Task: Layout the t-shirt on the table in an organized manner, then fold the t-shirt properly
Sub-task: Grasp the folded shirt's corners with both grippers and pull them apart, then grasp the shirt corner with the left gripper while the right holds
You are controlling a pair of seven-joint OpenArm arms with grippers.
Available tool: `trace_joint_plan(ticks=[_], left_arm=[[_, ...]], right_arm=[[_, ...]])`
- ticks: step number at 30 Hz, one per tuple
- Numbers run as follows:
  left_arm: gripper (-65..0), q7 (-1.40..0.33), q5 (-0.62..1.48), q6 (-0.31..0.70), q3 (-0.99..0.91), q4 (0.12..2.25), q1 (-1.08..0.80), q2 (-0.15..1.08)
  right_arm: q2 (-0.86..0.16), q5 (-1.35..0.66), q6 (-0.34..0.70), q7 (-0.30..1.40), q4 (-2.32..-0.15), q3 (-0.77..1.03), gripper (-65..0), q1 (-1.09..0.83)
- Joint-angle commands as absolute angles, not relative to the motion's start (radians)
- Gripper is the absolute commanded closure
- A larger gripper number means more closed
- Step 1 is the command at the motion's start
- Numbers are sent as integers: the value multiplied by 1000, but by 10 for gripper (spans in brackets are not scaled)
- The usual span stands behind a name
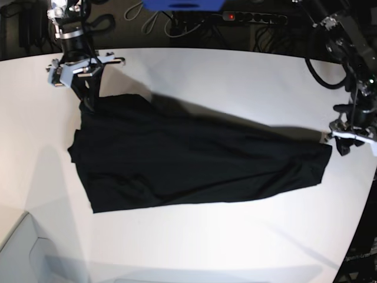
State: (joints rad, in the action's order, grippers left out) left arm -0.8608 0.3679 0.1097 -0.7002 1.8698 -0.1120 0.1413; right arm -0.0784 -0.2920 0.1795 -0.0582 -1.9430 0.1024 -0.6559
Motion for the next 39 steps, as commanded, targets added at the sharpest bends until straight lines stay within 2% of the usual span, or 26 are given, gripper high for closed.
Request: trace_joint_plan(ticks=[1,7,13,18,26,35,39], left_arm=[[-288,-837,395,107,-728,1900,-130,160],[-288,-837,490,107,-823,1877,-246,171],[-294,-837,498,107,-820,1693,-232,170],[-294,-837,498,107,-748,1630,-208,165],[-294,-826,489,107,-621,1537,-191,168],[-294,-826,479,107,-619,1483,-180,189],[-268,-826,481,107,-622,1449,-139,186]], right_arm=[[-90,-295,179,-108,-1956,107,0,-677],[-94,-295,179,-202,-1886,105,0,-743],[-94,-295,179,-295,-1791,101,0,-768],[-94,-294,179,-334,-1776,101,0,-806],[-93,-292,179,-340,-1779,101,0,-819],[-93,-292,179,-335,-1779,101,0,-820],[-91,-292,179,-332,-1779,101,0,-820]])
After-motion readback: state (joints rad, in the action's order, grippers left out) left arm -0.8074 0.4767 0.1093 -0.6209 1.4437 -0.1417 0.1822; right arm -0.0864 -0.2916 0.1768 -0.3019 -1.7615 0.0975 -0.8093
